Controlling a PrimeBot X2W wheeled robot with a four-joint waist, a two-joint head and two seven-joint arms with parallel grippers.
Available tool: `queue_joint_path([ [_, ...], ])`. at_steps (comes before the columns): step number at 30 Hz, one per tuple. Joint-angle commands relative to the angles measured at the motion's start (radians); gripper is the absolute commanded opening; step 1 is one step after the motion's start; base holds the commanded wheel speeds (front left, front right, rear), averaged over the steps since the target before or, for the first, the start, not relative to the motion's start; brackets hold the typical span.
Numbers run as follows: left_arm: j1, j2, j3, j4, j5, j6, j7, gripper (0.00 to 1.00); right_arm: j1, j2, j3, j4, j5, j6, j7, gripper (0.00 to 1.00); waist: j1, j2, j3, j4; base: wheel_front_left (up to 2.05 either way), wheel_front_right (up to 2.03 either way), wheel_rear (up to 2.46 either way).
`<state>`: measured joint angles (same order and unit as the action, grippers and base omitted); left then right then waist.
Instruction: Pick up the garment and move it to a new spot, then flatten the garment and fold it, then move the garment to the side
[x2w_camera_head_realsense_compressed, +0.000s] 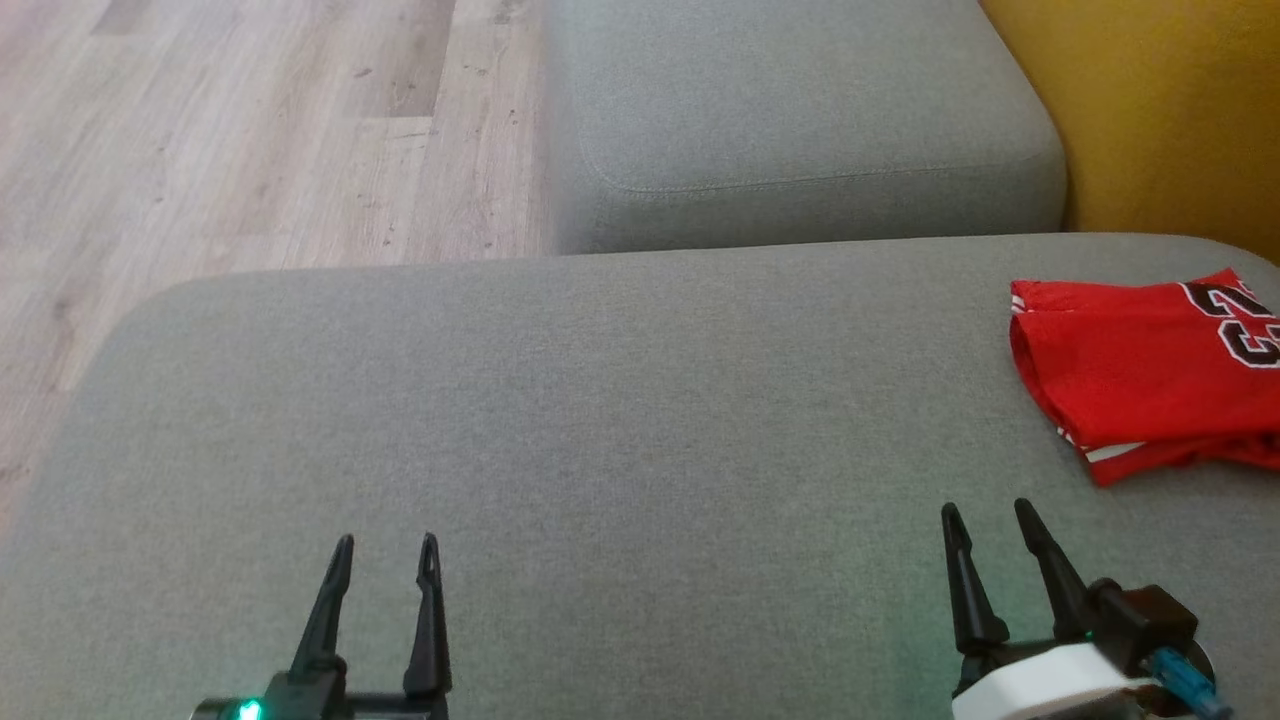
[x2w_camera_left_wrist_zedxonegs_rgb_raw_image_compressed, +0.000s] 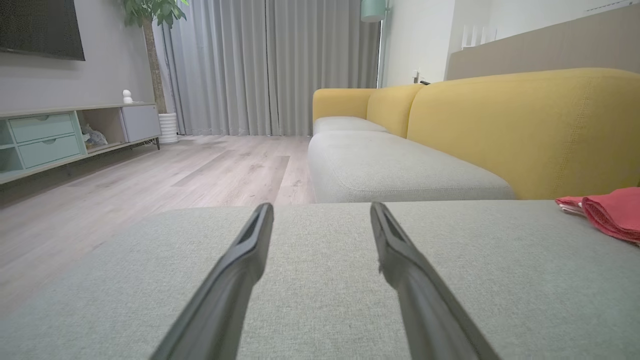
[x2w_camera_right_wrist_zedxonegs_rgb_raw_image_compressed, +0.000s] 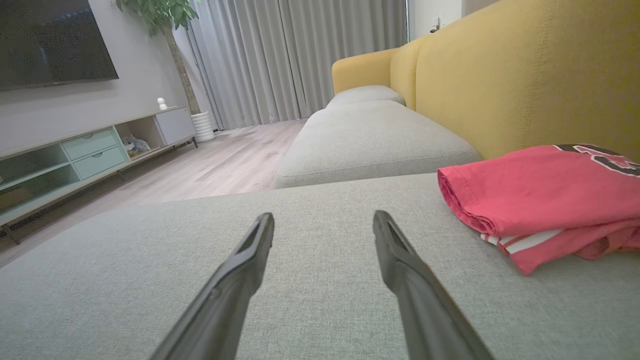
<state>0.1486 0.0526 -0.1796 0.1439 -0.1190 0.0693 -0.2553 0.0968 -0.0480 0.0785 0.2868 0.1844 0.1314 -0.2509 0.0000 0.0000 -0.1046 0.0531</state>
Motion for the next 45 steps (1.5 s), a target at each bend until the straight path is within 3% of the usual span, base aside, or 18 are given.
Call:
queue_joint_path([
  [1,-0.032,-0.002,0.041,-0.027,0.013,0.000,-0.006,1.00,-0.025,-0.004,0.018,-0.038,-0.005,-0.001,-0.011,1.00,0.0000,0.0000,0.000,-0.002,0.00,0.00,0.00],
  [2,0.002,0.000,0.004,0.001,0.007,0.000,0.000,0.00,0.000,0.000,0.000,-0.001,0.000,0.000,0.000,0.00,0.0000,0.0000,0.000,-0.002,0.00,0.00,0.00],
  [45,-0.078,0.013,0.078,0.061,-0.504,-0.066,0.107,0.00,-0.063,-0.004,-0.056,0.011,0.474,0.000,0.117,0.00,0.0000,0.0000,0.036,-0.019,0.00,0.00,0.00],
])
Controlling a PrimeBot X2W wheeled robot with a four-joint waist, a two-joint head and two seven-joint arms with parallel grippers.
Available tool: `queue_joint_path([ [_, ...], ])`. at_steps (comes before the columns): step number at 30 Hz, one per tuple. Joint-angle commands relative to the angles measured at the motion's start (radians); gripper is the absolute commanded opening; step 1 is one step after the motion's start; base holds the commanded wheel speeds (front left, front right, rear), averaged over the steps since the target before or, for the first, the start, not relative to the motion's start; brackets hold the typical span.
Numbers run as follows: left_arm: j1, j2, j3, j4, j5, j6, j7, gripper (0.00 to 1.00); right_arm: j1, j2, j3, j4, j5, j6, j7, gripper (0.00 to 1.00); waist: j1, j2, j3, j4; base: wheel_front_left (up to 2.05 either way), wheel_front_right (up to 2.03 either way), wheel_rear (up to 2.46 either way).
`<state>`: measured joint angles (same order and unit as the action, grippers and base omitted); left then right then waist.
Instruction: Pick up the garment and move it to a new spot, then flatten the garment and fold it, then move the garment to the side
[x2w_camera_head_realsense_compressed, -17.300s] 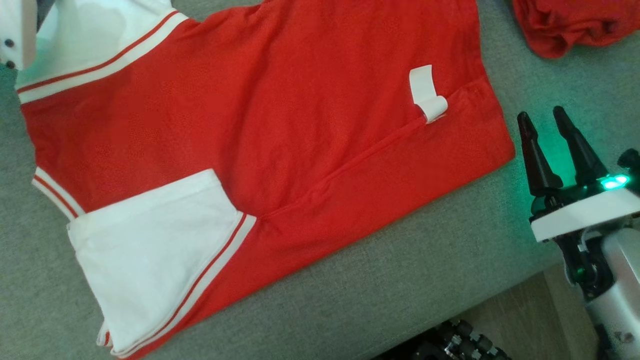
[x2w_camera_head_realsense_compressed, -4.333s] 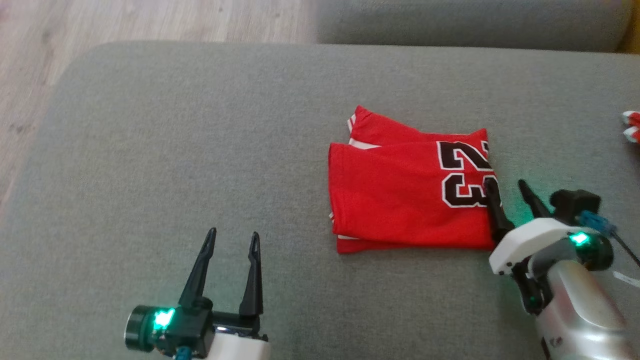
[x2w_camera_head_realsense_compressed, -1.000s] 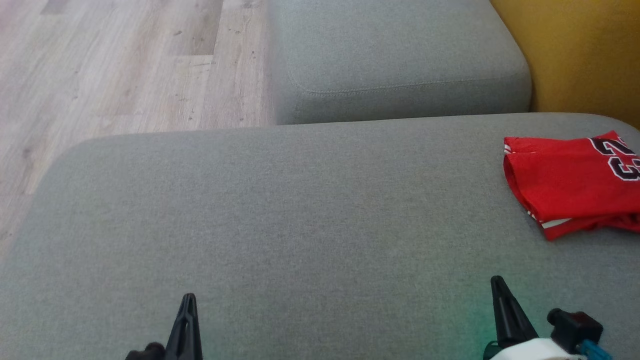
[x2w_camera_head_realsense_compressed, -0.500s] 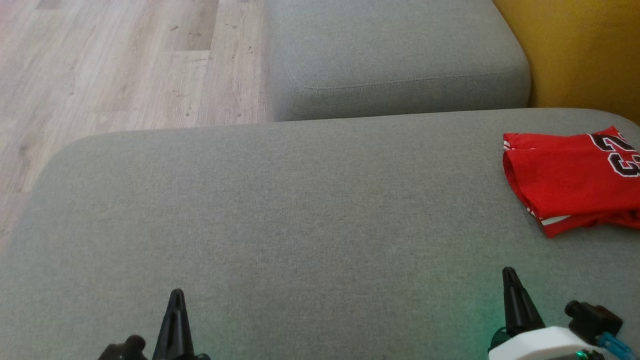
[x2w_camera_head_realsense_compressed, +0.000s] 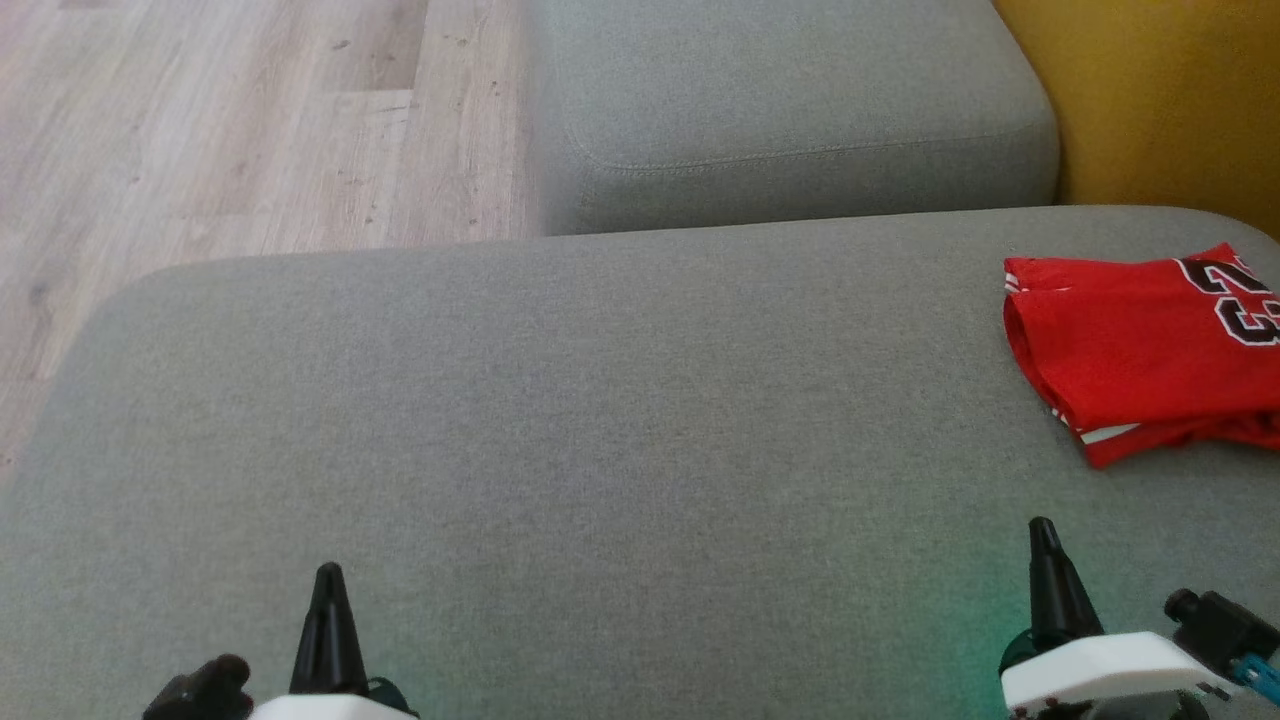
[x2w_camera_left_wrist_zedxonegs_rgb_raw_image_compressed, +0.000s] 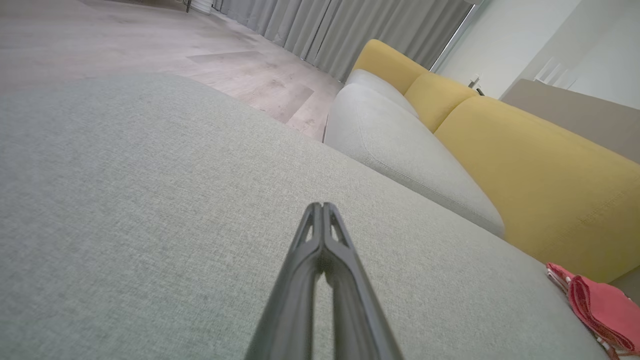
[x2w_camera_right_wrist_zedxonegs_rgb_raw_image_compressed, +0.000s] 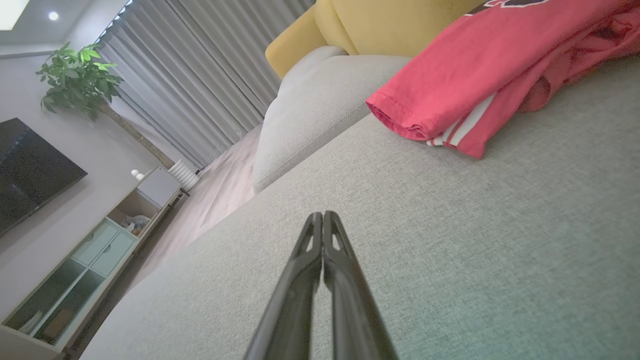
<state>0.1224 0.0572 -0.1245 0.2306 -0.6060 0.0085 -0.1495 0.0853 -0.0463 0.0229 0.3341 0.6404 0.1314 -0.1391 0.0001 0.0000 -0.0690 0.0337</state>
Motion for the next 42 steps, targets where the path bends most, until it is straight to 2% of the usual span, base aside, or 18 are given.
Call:
queue_joint_path([
  [1,-0.054,0.008,0.025,-0.025,-0.029,-0.007,0.004,0.00,-0.053,-0.006,-0.002,-0.037,0.030,0.000,0.008,0.00,-0.0001,0.0000,0.001,-0.001,0.00,0.00,0.00],
  [42,-0.138,0.011,0.114,-0.007,-0.510,-0.071,0.117,0.00,-0.120,-0.007,-0.064,-0.063,0.485,0.000,0.123,0.00,-0.0001,0.0000,0.035,-0.017,0.00,0.00,0.00],
])
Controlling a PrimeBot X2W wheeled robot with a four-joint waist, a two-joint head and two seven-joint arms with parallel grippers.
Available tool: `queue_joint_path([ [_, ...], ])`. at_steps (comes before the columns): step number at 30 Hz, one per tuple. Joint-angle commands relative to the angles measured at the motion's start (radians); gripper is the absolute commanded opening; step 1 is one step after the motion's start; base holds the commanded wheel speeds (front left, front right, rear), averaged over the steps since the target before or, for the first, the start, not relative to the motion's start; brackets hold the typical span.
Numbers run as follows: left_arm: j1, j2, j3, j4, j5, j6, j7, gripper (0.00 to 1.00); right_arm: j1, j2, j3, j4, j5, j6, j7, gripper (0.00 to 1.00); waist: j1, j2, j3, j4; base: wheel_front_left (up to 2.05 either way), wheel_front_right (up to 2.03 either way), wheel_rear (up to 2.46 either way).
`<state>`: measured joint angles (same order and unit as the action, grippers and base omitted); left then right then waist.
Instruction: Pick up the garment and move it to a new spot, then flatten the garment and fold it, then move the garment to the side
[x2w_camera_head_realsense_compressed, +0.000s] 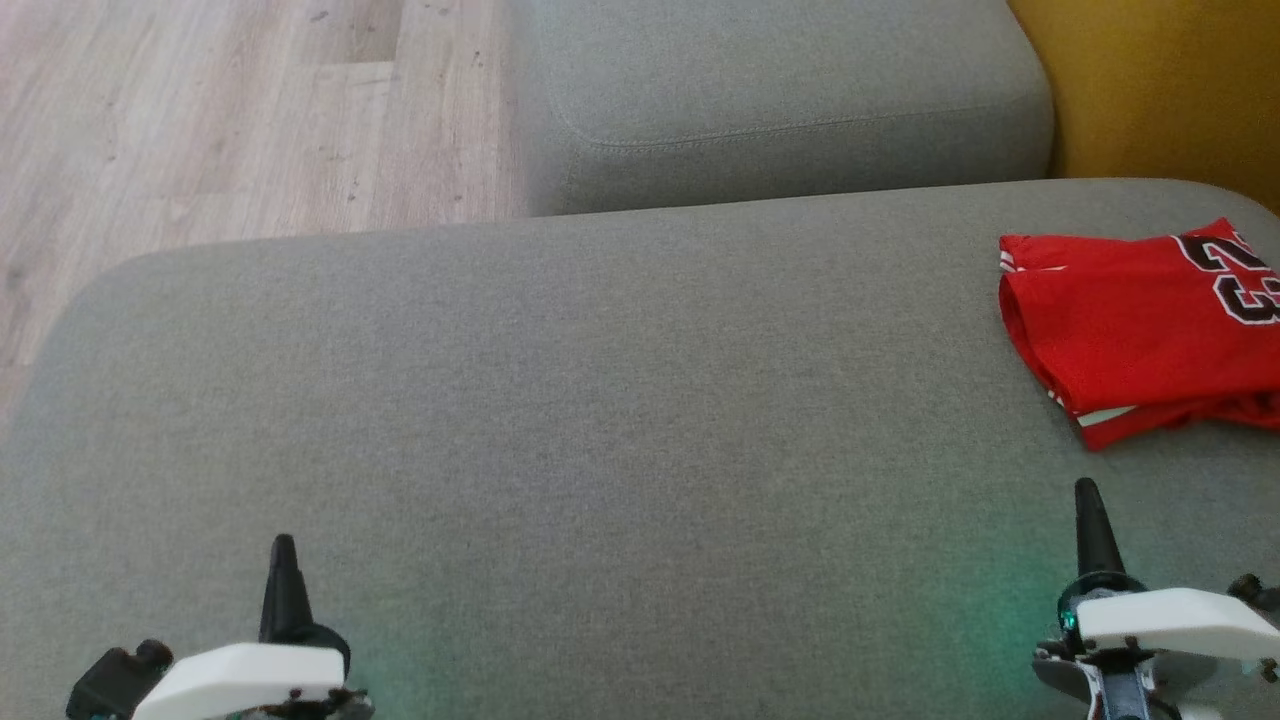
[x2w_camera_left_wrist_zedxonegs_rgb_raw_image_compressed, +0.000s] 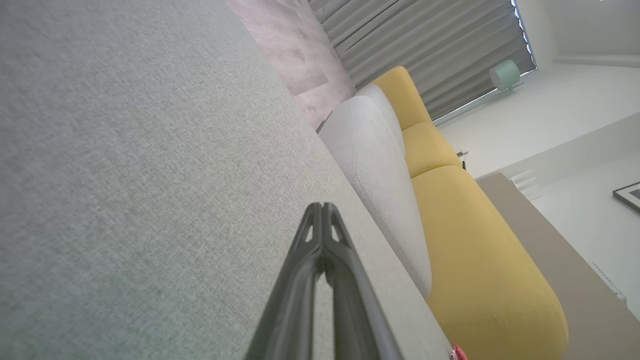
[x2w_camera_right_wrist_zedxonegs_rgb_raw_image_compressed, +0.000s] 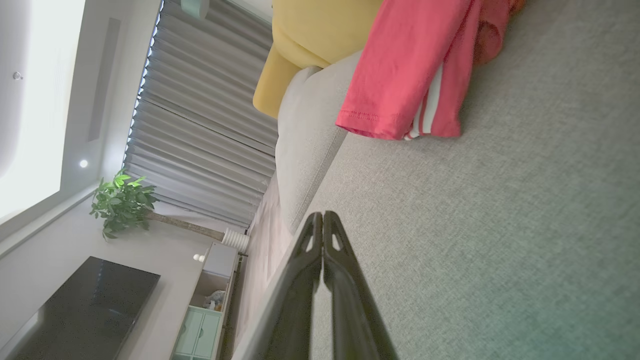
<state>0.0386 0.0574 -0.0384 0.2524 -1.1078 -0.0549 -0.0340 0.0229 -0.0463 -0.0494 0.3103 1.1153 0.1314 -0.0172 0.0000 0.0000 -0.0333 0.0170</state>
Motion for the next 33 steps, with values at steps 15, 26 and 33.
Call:
queue_joint_path([
  [15,-0.086,0.010,0.064,-0.021,-0.187,-0.031,0.046,0.00,-0.083,-0.008,-0.015,-0.048,0.181,-0.001,0.045,0.00,0.0000,0.0000,0.012,-0.006,0.00,0.00,0.00],
  [26,-0.109,0.010,0.090,-0.016,-0.318,-0.049,0.079,0.00,-0.102,-0.008,-0.033,-0.055,0.306,-0.001,0.078,0.00,0.0000,0.0000,0.022,-0.010,0.00,0.00,0.00],
  [33,-0.128,0.009,0.112,-0.012,-0.425,-0.063,0.106,0.00,-0.117,-0.008,-0.048,-0.061,0.407,-0.001,0.104,0.00,0.0000,0.0000,0.030,-0.014,0.00,0.00,0.00],
])
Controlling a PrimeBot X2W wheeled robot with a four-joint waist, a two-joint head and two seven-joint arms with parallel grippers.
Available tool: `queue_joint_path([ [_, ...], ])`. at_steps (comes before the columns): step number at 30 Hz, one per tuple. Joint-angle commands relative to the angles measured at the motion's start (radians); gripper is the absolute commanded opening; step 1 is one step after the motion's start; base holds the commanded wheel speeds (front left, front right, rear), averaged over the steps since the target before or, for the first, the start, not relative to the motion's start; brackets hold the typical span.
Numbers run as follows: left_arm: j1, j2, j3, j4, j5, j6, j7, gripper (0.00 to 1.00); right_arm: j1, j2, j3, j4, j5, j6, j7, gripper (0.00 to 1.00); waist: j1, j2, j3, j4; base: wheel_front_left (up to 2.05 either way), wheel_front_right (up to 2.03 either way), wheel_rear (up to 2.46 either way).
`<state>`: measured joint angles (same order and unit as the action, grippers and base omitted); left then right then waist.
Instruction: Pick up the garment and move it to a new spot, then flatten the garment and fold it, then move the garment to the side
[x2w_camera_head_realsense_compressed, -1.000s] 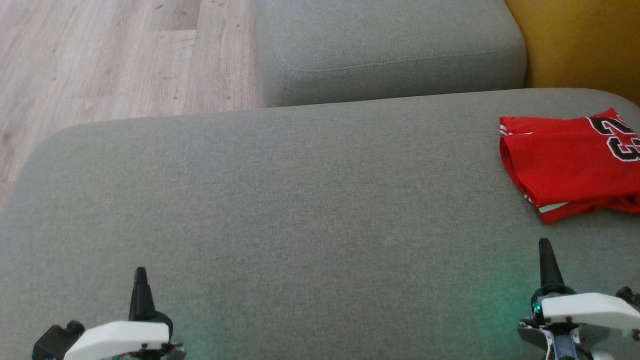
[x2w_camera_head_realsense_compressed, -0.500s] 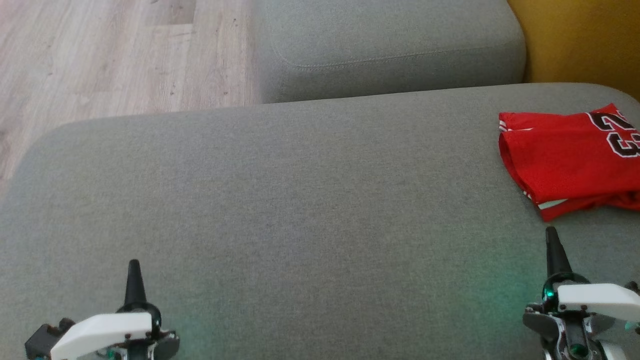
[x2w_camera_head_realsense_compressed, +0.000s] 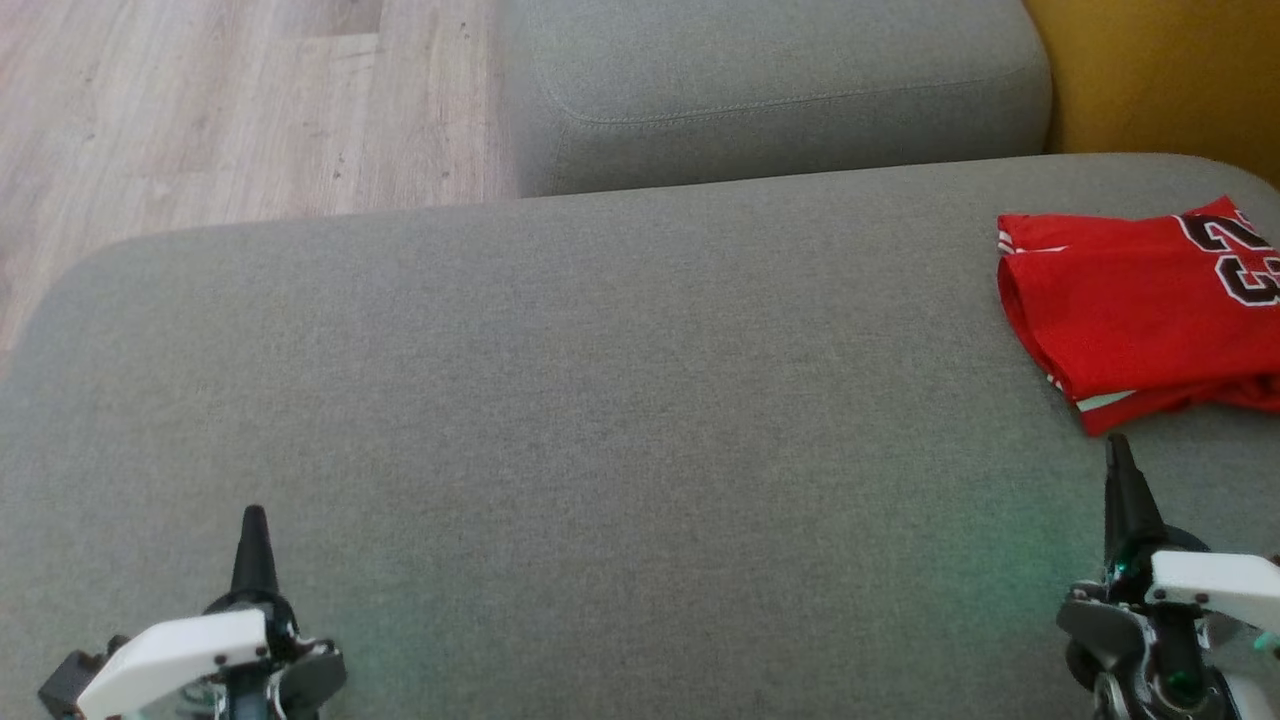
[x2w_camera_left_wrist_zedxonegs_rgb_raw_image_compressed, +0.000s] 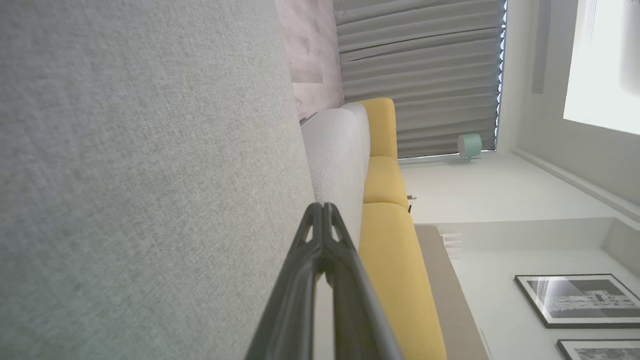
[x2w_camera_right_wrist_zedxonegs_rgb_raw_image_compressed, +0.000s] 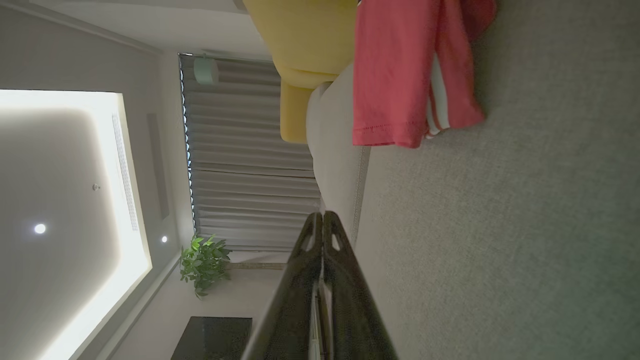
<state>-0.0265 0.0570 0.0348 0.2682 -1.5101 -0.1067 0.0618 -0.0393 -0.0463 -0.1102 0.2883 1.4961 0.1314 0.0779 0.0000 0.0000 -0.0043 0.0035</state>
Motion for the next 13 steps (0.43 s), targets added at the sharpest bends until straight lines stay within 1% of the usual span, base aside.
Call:
queue_joint_path([
  [1,-0.065,0.009,0.041,-0.027,-0.034,-0.013,0.014,0.00,-0.057,-0.008,0.012,-0.039,0.038,-0.001,0.012,0.00,0.0000,0.0000,0.002,-0.001,0.00,0.00,0.00],
  [9,-0.080,0.009,0.058,-0.024,-0.116,-0.024,0.034,0.00,-0.068,-0.008,0.001,-0.044,0.116,-0.001,0.032,0.00,0.0000,0.0000,0.007,-0.004,0.00,0.00,0.00],
  [13,-0.080,0.008,0.059,-0.024,-0.115,-0.024,0.035,0.00,-0.068,-0.007,0.000,-0.044,0.116,-0.001,0.032,0.00,0.0000,0.0000,0.007,-0.004,0.00,0.00,0.00],
])
